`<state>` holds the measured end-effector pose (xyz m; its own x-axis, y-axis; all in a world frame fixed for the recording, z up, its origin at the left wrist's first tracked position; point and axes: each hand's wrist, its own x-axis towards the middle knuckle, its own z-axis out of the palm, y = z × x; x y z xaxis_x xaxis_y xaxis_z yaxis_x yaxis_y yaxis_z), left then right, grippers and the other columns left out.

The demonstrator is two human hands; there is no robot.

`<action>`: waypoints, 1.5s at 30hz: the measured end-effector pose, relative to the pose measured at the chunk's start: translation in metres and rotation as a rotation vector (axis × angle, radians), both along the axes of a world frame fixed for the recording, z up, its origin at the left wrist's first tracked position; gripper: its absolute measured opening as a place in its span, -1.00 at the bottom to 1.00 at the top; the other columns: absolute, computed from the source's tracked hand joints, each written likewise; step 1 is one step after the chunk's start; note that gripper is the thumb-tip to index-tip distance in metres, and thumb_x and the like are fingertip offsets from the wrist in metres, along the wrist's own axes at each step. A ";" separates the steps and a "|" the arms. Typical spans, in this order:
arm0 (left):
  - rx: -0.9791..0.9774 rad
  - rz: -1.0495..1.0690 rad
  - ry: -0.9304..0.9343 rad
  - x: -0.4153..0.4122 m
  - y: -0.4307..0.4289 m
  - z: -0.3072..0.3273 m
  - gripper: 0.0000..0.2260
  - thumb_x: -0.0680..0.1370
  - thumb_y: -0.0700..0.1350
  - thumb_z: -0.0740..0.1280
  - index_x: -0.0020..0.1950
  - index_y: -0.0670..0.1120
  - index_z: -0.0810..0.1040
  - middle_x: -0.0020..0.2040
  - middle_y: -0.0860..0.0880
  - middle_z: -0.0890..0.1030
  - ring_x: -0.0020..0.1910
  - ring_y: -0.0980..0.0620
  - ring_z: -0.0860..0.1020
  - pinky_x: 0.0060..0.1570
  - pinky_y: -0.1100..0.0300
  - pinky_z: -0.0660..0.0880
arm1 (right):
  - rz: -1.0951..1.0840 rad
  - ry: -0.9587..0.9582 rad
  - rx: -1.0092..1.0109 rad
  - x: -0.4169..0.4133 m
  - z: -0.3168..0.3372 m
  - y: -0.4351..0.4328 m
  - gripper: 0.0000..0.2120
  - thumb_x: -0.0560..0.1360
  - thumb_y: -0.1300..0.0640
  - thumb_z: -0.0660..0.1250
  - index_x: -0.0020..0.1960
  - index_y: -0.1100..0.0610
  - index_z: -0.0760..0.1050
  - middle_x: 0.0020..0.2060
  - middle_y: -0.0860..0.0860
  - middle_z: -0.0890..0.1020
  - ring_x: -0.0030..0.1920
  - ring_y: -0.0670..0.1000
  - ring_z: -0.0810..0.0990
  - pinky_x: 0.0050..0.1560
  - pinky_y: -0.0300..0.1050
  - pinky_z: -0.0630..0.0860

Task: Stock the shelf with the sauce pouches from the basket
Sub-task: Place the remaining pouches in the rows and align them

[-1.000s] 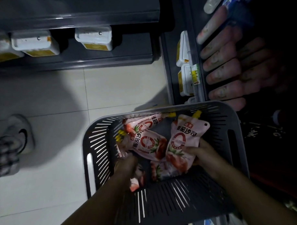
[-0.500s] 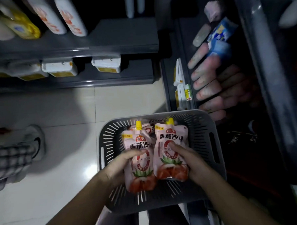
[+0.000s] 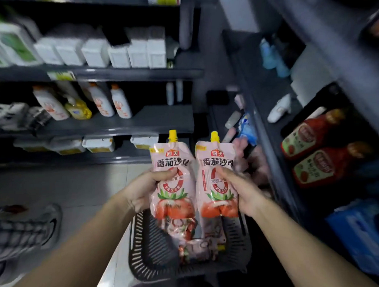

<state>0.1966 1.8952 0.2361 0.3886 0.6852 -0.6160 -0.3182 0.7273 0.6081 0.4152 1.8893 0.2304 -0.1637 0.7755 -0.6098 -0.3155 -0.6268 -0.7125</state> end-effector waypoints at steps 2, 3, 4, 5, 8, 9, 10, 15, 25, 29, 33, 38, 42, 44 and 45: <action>0.048 -0.012 -0.012 -0.001 0.005 0.025 -0.80 0.34 -0.20 0.31 -0.07 -0.21 0.57 -0.26 -0.16 0.70 -0.33 -0.05 0.68 -0.31 0.09 0.64 | 0.005 -0.016 0.068 -0.005 0.027 0.003 -0.71 0.26 0.09 0.39 -0.04 0.14 0.61 -0.13 0.09 0.72 -0.15 0.01 0.70 0.02 -0.04 0.59; 0.085 -0.014 -0.013 -0.002 0.007 0.035 -0.81 0.37 -0.20 0.32 -0.06 -0.21 0.58 -0.25 -0.16 0.70 -0.32 -0.05 0.68 -0.29 0.09 0.64 | 0.006 -0.029 0.094 -0.008 0.038 0.004 -0.70 0.27 0.08 0.39 -0.02 0.13 0.60 -0.11 0.10 0.72 -0.12 0.02 0.70 0.06 -0.03 0.58; 0.125 -0.012 -0.011 -0.004 0.008 0.044 -0.84 0.41 -0.19 0.32 -0.05 -0.20 0.59 -0.24 -0.16 0.70 -0.31 -0.05 0.68 -0.28 0.09 0.64 | 0.004 -0.037 0.117 -0.011 0.049 0.004 -0.69 0.27 0.07 0.39 -0.01 0.13 0.60 -0.11 0.10 0.72 -0.11 0.03 0.70 0.10 -0.01 0.57; 0.162 -0.008 -0.002 -0.007 0.008 0.051 -0.86 0.46 -0.19 0.31 -0.05 -0.20 0.59 -0.23 -0.16 0.71 -0.30 -0.05 0.68 -0.28 0.10 0.64 | -0.004 -0.048 0.132 -0.015 0.059 0.002 -0.68 0.28 0.07 0.39 0.01 0.14 0.59 -0.12 0.09 0.72 -0.11 0.02 0.70 0.13 0.02 0.55; 0.255 -0.004 0.030 -0.018 0.007 0.072 -0.90 0.51 -0.21 0.29 -0.08 -0.17 0.61 -0.24 -0.15 0.71 -0.31 -0.04 0.68 -0.30 0.11 0.64 | -0.054 -0.062 0.159 -0.028 0.086 -0.008 -0.68 0.33 0.10 0.40 0.06 0.17 0.58 -0.04 0.13 0.71 0.01 0.09 0.67 0.23 0.09 0.49; 0.281 -0.005 0.033 -0.021 0.006 0.079 -0.90 0.51 -0.23 0.29 -0.09 -0.17 0.60 -0.25 -0.15 0.71 -0.32 -0.04 0.68 -0.30 0.11 0.64 | -0.084 -0.061 0.174 -0.033 0.094 -0.013 -0.63 0.33 0.11 0.40 0.10 0.20 0.57 0.03 0.17 0.68 0.08 0.14 0.64 0.25 0.11 0.48; 0.305 -0.012 0.034 -0.025 0.005 0.086 -0.90 0.51 -0.23 0.29 -0.09 -0.18 0.60 -0.26 -0.15 0.71 -0.33 -0.04 0.68 -0.30 0.11 0.64 | -0.111 -0.060 0.190 -0.038 0.101 -0.019 -0.57 0.32 0.10 0.40 0.15 0.23 0.55 0.08 0.21 0.65 0.12 0.18 0.61 0.25 0.13 0.48; 0.363 -0.131 0.022 -0.039 -0.001 0.127 -0.90 0.48 -0.17 0.34 -0.09 -0.18 0.60 -0.25 -0.15 0.71 -0.31 -0.05 0.69 -0.32 0.10 0.64 | -0.217 -0.115 0.265 -0.057 0.136 -0.056 -0.62 0.23 0.05 0.44 -0.02 0.22 0.60 -0.12 0.19 0.71 -0.17 0.11 0.71 -0.10 -0.03 0.65; 0.459 -0.555 -0.027 -0.005 -0.052 0.159 -0.72 0.25 -0.29 0.41 -0.06 -0.20 0.60 -0.23 -0.17 0.71 -0.28 -0.08 0.69 -0.26 0.05 0.64 | -0.533 -0.288 0.346 -0.049 0.173 -0.169 -0.64 0.25 0.02 0.44 -0.02 0.18 0.61 -0.05 0.21 0.70 -0.07 0.16 0.69 0.04 0.04 0.60; 0.409 -0.612 -0.130 0.036 -0.085 0.166 -0.83 0.40 -0.34 0.34 -0.06 -0.18 0.60 -0.26 -0.16 0.70 -0.32 -0.07 0.69 -0.35 0.04 0.64 | -0.716 -0.346 0.369 -0.033 0.187 -0.235 -0.87 0.41 0.11 0.39 -0.13 0.18 0.61 -0.26 0.10 0.73 -0.28 0.03 0.71 -0.22 -0.15 0.65; 0.449 -0.731 -0.175 0.079 -0.132 0.182 -0.75 0.32 -0.30 0.37 -0.02 -0.17 0.59 -0.24 -0.17 0.70 -0.31 -0.09 0.68 -0.28 0.00 0.63 | -0.889 -0.400 0.371 -0.014 0.205 -0.303 -0.73 0.26 0.05 0.44 -0.11 0.19 0.61 -0.20 0.14 0.72 -0.24 0.06 0.71 -0.22 -0.12 0.64; 0.520 -0.864 -0.235 0.125 -0.209 0.199 -0.75 0.33 -0.26 0.37 -0.01 -0.18 0.59 -0.21 -0.19 0.71 -0.27 -0.12 0.69 -0.27 0.04 0.64 | -1.086 -0.423 0.397 0.006 0.221 -0.401 -0.65 0.24 0.03 0.43 -0.05 0.21 0.61 -0.12 0.19 0.71 -0.16 0.14 0.71 -0.06 0.01 0.62; 0.519 -0.935 -0.293 0.167 -0.288 0.208 -0.87 0.45 -0.27 0.32 -0.04 -0.17 0.59 -0.30 -0.15 0.70 -0.36 -0.07 0.68 -0.40 0.12 0.61 | -1.243 -0.495 0.394 0.014 0.228 -0.507 -0.63 0.28 0.02 0.41 0.00 0.20 0.60 -0.10 0.18 0.71 -0.11 0.14 0.70 -0.07 -0.03 0.61; 0.519 -0.992 -0.326 0.189 -0.335 0.212 -0.87 0.41 -0.26 0.34 -0.06 -0.15 0.58 -0.31 -0.15 0.70 -0.37 -0.06 0.67 -0.38 0.10 0.62 | -1.311 -0.547 0.373 0.017 0.231 -0.565 -0.62 0.30 0.01 0.40 0.03 0.21 0.60 -0.08 0.18 0.71 -0.07 0.15 0.70 -0.05 -0.03 0.61; 0.530 -1.032 -0.338 0.199 -0.361 0.214 -0.83 0.36 -0.24 0.36 -0.06 -0.15 0.59 -0.29 -0.15 0.71 -0.36 -0.07 0.68 -0.36 0.09 0.62 | -1.344 -0.574 0.365 0.019 0.233 -0.594 -0.62 0.30 0.01 0.40 0.03 0.22 0.61 -0.09 0.18 0.71 -0.07 0.15 0.70 -0.06 -0.03 0.61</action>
<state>0.3960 1.5339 0.4500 0.9890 0.0940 -0.1138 0.0645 0.4183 0.9060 0.4344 1.2949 0.4638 0.9591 0.2688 -0.0888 -0.1270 0.1280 -0.9836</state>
